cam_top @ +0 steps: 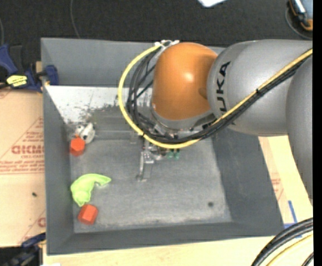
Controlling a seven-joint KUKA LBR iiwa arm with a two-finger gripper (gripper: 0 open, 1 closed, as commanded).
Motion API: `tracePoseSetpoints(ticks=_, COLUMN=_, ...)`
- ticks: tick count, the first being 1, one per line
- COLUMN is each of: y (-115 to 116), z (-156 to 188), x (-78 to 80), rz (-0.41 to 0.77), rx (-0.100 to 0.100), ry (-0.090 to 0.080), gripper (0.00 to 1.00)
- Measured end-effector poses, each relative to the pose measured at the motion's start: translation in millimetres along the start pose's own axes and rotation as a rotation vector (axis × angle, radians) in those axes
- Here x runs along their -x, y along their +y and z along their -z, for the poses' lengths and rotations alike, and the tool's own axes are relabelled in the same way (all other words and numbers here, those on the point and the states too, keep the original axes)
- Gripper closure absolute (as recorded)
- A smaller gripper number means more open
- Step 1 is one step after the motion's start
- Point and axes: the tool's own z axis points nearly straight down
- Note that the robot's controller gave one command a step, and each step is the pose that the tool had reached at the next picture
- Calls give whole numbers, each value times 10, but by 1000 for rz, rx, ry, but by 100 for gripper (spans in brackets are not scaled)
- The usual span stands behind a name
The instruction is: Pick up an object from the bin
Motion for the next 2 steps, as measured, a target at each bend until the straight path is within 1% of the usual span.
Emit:
tracePoseSetpoints(ticks=1, y=-7, z=49, x=13, rz=-5, rx=1, ry=-8, gripper=0)
tracePoseSetpoints(ticks=2, y=744, z=-978, x=-314, rz=229, rx=0, ry=-6, gripper=0)
